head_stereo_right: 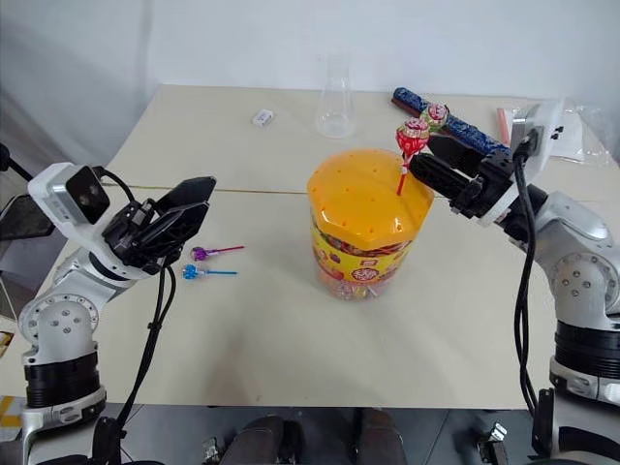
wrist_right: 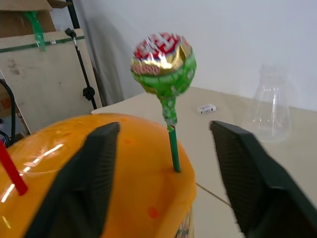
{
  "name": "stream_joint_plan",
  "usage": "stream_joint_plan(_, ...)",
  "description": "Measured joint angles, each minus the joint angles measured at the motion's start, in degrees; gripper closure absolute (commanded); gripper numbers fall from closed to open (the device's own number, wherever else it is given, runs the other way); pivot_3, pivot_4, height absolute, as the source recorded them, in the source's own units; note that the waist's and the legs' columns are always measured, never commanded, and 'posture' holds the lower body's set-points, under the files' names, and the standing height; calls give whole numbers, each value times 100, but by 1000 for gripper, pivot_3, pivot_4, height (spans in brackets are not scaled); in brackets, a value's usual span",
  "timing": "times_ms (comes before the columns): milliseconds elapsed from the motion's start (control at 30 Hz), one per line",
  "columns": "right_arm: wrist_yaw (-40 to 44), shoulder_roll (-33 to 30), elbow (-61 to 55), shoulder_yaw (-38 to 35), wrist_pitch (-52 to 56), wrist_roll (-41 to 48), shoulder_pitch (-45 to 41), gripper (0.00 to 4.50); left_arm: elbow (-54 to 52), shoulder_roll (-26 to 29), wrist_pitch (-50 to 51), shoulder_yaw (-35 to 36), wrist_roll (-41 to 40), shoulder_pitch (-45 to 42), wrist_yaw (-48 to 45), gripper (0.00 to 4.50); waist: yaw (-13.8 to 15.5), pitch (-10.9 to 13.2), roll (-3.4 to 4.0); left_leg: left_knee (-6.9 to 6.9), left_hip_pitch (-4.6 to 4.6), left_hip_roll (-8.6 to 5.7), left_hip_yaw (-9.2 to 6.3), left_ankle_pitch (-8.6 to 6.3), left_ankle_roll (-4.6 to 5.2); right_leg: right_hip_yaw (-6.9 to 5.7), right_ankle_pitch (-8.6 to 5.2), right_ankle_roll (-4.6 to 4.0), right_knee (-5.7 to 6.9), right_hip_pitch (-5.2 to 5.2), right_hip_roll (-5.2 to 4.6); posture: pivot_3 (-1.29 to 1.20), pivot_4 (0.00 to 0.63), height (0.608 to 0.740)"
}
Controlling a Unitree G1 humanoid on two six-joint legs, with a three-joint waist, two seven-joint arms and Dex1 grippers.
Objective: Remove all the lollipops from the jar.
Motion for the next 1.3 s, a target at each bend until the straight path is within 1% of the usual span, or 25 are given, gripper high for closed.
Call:
stream_joint_plan(33, 12, 10, 3, 0, 1, -21, -4, 2912, 0, -3, -10, -7, 0, -1, 0, 1816, -1, 0, 0, 0, 0, 0, 0, 0, 0, 0, 0, 0, -1, 0, 0, 0, 150, 740)
stream_joint_plan(167, 59, 87, 13, -2, -4, -73, -56, 4390, 1, -30, -74, -57, 1, -50, 0, 1816, -4, 0, 0, 0, 0, 1, 0, 0, 0, 0, 0, 0, 0, 0, 1, 0, 150, 740)
stream_joint_plan(200, 63, 115, 32, -23, -33, -83, -75, 4486, 2, -40, -97, -60, 1, -77, 0, 1816, -3, 0, 0, 0, 0, 0, 0, 0, 0, 0, 0, 0, -1, 0, 1, 0, 150, 740)
stream_joint_plan(333, 210, 270, 165, -251, -192, -16, -137, 4486, 20, -141, -124, -73, 1, -205, 12, 1816, 0, 0, 0, -2, -1, 0, 0, 0, 0, -1, 0, 0, -2, 0, 2, 0, 150, 740)
stream_joint_plan(433, 262, 257, 413, -730, -210, 241, -316, 4486, 68, -154, -169, -175, 37, -336, -26, 1816, 19, 0, 0, -1, -2, -2, -1, 0, 0, -2, 0, 0, -3, 0, 1, 0, 150, 740)
stream_joint_plan(500, 291, 37, 449, -1092, -116, 481, -324, 4486, 125, -131, -254, -260, 161, -426, -144, 1816, 47, 0, 0, -3, -3, -2, -1, 0, 0, -3, 0, 0, -5, 0, 2, 0, 150, 740)
stream_joint_plan(533, 319, -227, 445, -1281, 31, 580, -248, 4486, 160, -89, -292, -333, 267, -443, -245, 1816, 64, 1, 1, -6, -3, -2, -1, 0, 1, -4, 0, 0, -8, 0, 2, 0, 150, 740)
stream_joint_plan(600, 458, -993, 453, -1548, 362, 543, 223, 4486, 224, 88, -351, -520, 478, -445, -487, 1816, 122, 1, 2, -10, -5, -1, -3, -1, 2, -9, 0, 0, -14, 0, 3, 0, 150, 740)
stream_joint_plan(667, 686, -1763, 497, -1727, 643, 213, 989, 4486, 274, 274, -438, -620, 688, -427, -750, 1816, 145, 1, 1, -11, -8, 0, -1, -2, 3, -12, 0, 0, -25, 1, 4, 0, 150, 740)
stream_joint_plan(767, 788, -2523, 637, -1845, 1148, -508, 2294, 4486, 336, 443, -591, -841, 993, -449, -1163, 1816, 134, 1, 1, -3, -8, -3, 12, 0, 9, -4, 0, 0, -35, 6, 1, 0, 150, 740)
stream_joint_plan(833, 745, -2614, 702, -1917, 1359, -877, 2840, 4486, 442, 495, -709, -945, 1170, -460, -1374, 1816, 123, 1, 2, -2, -2, -4, 25, 3, 13, 7, 0, 0, -35, 7, -2, 0, 150, 740)
stream_joint_plan(900, 824, -2613, 676, -2037, 1237, -1273, 3487, 4486, 490, 559, -862, -1094, 1381, -466, -1623, 1816, 112, 0, 2, -3, 4, -2, 27, 3, 12, 13, 0, 0, -31, 6, -1, 0, 150, 740)
stream_joint_plan(1000, 1040, -2498, 627, -2021, 442, -2101, 4500, 4486, 577, 580, -1107, -1236, 1614, -488, -1926, 1816, 124, -1, 4, -11, 6, -1, 24, 0, 7, 11, 0, 0, -32, 5, 2, 0, 150, 740)
stream_joint_plan(1033, 1032, -2380, 630, -1909, 63, -2413, 4812, 4486, 642, 575, -1190, -1285, 1668, -517, -2012, 1816, 125, -2, 2, -13, 8, 1, 22, -2, 4, 9, 0, 0, -32, 7, 4, 0, 150, 740)
stream_joint_plan(1100, 959, -1943, 772, -1677, -592, -2871, 5070, 4486, 726, 555, -1280, -1313, 1743, -533, -2091, 1816, 131, -4, -3, -11, 3, 1, 18, -3, 1, 3, 0, 0, -36, 7, 6, 0, 150, 740)
stream_joint_plan(1133, 1004, -1765, 899, -1551, -857, -2995, 5148, 4277, 733, 555, -1303, -1316, 1760, -533, -2102, 1816, 129, 2, 7, -11, 3, -3, 21, -3, 1, 6, 1, 1, -37, 7, 3, 0, 150, 740)
stream_joint_plan(1200, 1153, -1579, 1035, -1546, -1045, -3013, 5162, 3821, 733, 556, -1312, -1310, 1763, -533, -2106, 1816, 124, 5, 35, -8, 3, -6, 28, -1, 4, 14, 1, 3, -43, 8, 1, 0, 150, 740)
stream_joint_plan(1267, 1334, -1519, 1100, -1659, -1145, -2925, 5117, 3199, 731, 564, -1302, -1274, 1760, -532, -2089, 1816, 109, 3, 39, -4, 10, -2, 28, -1, 5, 17, 1, 3, -40, 11, 4, 0, 150, 740)
stream_joint_plan(1300, 1534, -1454, 1104, -1835, -1287, -2805, 5094, 2817, 730, 569, -1285, -1243, 1755, -514, -2062, 1816, 103, 3, 40, -5, 12, 0, 27, 0, 5, 17, 1, 3, -40, 11, 6, 0, 150, 740)
